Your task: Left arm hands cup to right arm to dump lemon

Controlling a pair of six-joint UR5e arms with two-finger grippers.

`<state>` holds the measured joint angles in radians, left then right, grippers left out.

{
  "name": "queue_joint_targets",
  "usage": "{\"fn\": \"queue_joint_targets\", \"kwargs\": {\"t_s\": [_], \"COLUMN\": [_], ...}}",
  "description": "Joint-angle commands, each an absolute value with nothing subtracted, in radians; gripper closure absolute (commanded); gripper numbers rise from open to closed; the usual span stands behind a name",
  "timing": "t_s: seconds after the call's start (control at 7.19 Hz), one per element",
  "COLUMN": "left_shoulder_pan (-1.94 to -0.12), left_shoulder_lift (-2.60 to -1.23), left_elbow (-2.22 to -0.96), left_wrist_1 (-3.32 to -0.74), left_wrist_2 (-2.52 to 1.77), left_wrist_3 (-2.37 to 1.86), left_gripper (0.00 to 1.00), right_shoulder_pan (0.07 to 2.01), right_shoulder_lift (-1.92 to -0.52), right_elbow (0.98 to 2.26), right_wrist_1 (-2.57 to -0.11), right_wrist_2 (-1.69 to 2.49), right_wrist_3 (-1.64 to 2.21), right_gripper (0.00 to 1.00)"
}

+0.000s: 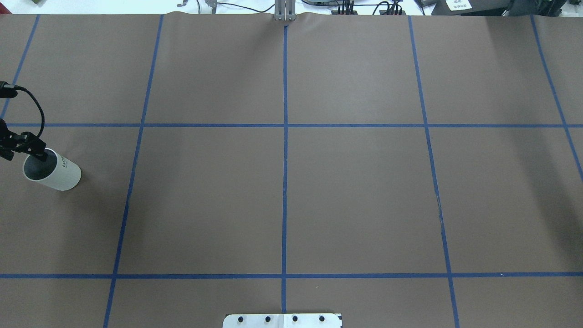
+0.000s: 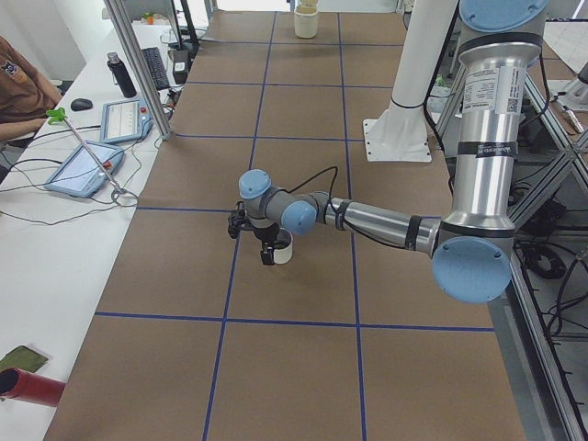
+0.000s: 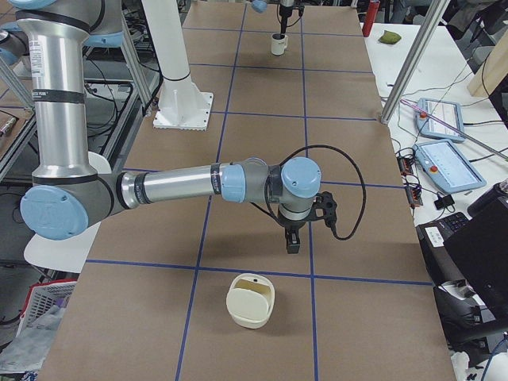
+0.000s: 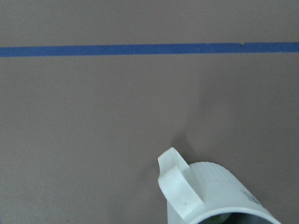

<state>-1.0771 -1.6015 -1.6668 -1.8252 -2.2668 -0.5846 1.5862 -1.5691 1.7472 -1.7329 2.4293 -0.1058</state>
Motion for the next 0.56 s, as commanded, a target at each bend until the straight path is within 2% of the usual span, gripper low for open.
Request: {"fn": "queue_joint_targets", "kwargs": {"t_s": [0.0,0.14,0.28,0.42], "left_shoulder_pan": [-1.077,-1.077,-1.077,-1.084], "left_shoulder_lift": [-1.603,-1.601,-1.594,-1.588], "left_elbow": [-1.66,-1.666,-1.683,-1.724], "left_wrist_1": [-1.847,-1.845,-1.842,-1.826], "left_wrist_2": [-2.272,-2.273,-2.279,-2.283], "left_wrist_3": [-0.586,-0.587,-0.586,-0.586], "left_gripper": [0.67,0.88,1.0,1.0], "right_shoulder_pan": [1.586,1.586,1.586,1.586], "right_shoulder_lift": [-1.569,-1.569,-1.568,-1.568], "right_elbow": [1.747,1.747,1.747,1.75], "right_wrist_1": [-1.733,-1.733,-1.733,-1.735], "right_wrist_2": [2.427,2.425,2.433,2.433], "right_wrist_3": [-0.106,-0.106,-0.106,-0.106], "right_gripper": [0.0,0.0,0.0,0.0]}}
